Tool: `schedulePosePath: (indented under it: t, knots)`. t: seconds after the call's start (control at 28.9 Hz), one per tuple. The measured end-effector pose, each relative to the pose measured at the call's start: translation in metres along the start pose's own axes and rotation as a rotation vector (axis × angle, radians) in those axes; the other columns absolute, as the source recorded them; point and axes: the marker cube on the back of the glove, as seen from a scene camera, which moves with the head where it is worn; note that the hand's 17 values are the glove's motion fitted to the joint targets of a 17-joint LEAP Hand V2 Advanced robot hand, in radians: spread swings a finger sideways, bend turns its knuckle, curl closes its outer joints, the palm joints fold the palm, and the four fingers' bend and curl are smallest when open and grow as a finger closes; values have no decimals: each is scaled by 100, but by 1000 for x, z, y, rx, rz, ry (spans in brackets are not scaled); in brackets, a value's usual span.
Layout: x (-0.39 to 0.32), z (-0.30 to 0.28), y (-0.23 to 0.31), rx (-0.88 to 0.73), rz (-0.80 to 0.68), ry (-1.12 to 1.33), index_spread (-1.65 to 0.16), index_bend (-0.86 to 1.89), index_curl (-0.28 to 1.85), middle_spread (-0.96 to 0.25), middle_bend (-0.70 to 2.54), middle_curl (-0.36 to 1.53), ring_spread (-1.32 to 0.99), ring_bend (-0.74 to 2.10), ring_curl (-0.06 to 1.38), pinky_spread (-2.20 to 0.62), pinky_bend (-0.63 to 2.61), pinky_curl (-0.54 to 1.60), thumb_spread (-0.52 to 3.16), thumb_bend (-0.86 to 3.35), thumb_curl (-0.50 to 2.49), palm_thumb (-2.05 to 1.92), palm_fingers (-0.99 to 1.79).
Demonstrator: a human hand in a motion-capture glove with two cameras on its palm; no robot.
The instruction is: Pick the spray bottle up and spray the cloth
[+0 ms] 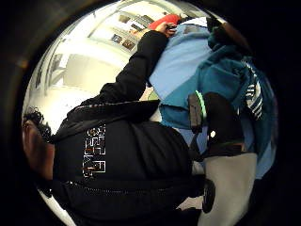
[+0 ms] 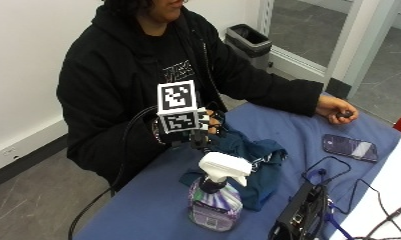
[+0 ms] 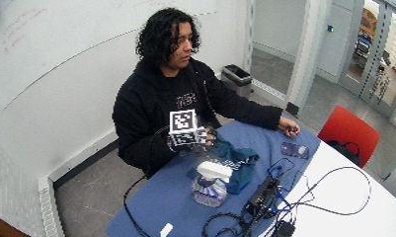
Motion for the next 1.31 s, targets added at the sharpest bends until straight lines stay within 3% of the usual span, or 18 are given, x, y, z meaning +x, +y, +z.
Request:
schedulePosePath:
  t: [0.31,0.76,1.14,1.31]
  knots:
    - [-5,6,2,-41,-22,-20,-27,17,19,-2,30,18,-4,40,20,16,30,18,88,40,17,58,67]
    - [3,0,12,-30,29,-17,-31,17,26,-2,25,26,-5,35,25,19,27,24,117,36,24,61,66]
    - [66,-42,63,67,321,21,-31,14,28,-2,28,31,-5,34,28,19,24,27,126,32,28,63,73]
    - [95,-68,80,138,445,51,-28,15,29,-2,35,35,-7,36,29,17,18,26,129,30,30,63,89]
